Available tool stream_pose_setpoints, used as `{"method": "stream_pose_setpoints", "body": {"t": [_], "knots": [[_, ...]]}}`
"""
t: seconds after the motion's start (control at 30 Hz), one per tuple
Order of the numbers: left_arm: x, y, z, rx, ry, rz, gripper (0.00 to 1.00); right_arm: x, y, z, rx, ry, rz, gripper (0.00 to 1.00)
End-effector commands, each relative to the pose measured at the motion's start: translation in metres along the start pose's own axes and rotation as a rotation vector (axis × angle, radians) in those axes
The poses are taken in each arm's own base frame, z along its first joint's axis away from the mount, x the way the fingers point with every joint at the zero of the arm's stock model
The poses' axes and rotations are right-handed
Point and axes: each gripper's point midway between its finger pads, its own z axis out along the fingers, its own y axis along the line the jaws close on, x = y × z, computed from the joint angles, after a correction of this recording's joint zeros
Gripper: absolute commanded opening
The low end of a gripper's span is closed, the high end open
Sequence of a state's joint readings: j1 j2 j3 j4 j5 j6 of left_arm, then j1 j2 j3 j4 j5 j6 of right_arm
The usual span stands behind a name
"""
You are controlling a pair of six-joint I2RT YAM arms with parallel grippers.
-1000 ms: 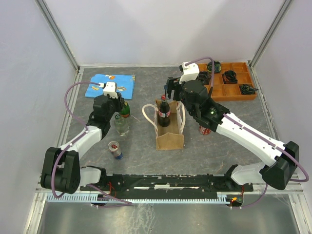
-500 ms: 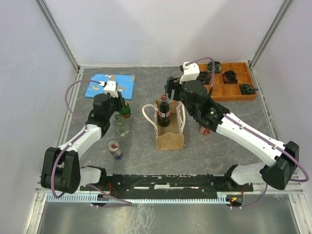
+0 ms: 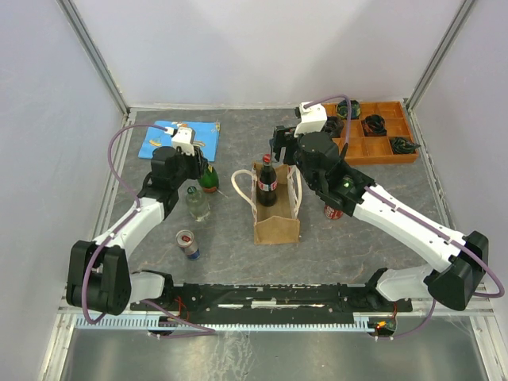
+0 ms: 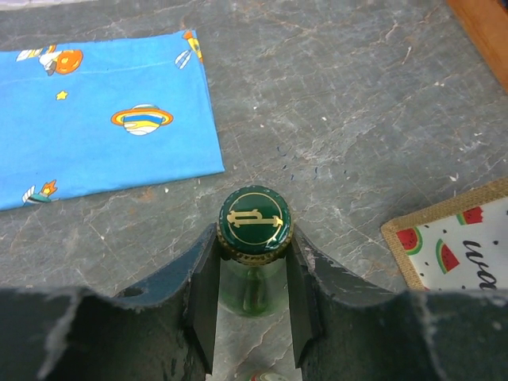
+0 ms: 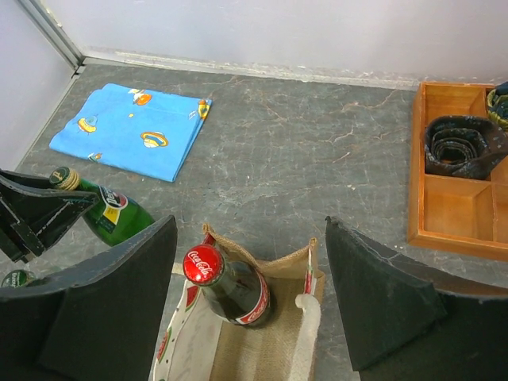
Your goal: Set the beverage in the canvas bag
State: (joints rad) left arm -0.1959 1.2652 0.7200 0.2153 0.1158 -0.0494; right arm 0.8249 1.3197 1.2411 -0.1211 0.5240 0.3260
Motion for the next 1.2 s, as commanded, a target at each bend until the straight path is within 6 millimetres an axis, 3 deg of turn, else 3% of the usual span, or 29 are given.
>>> {"method": "stream_pose_setpoints", "body": {"t": [0.0, 0.23, 0.4, 0.57, 0.9, 1.17], "knots": [[-0.119, -0.021, -0.021, 0.088, -0.336, 0.03, 0.03, -0.02, 0.0, -0.009, -0.004, -0.059, 0.04, 0.83], [-0.145, -0.037, -0.033, 0.15, -0.372, 0.055, 0.03, -0.021, 0.0, -0.009, -0.002, -0.064, 0.045, 0.83], [-0.174, -0.053, -0.046, 0.211, -0.406, 0.05, 0.03, -0.023, 0.0, -0.01, -0.004, -0.069, 0.043, 0.87], [-0.207, -0.079, -0.066, 0.307, -0.438, 0.042, 0.03, -0.025, -0.003, -0.012, 0.006, -0.077, 0.04, 0.99], [-0.269, -0.119, -0.111, 0.443, -0.534, 0.014, 0.03, -0.025, -0.01, -0.016, 0.029, -0.082, 0.049, 0.99], [-0.291, -0.153, -0.143, 0.556, -0.562, 0.035, 0.03, -0.029, -0.016, -0.021, 0.046, -0.095, 0.051, 0.99]]}}
